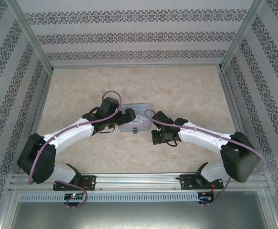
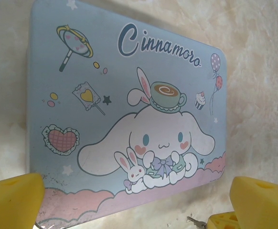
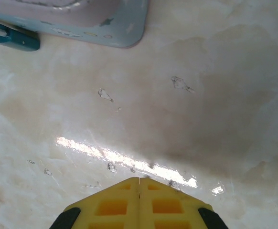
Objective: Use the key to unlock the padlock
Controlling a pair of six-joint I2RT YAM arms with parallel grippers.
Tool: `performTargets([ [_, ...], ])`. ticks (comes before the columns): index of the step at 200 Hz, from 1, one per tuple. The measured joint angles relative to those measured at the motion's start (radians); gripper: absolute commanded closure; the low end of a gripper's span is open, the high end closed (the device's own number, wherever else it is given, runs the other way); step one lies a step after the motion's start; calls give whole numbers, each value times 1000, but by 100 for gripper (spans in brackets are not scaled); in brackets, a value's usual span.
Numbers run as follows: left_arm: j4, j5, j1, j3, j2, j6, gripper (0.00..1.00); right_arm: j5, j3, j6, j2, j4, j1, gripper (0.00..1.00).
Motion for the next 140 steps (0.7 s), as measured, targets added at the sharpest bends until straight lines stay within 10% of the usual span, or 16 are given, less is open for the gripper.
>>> performTargets([
  [140, 10, 5, 0, 0, 0, -6, 0, -27, -67, 66, 101, 133, 16, 99],
])
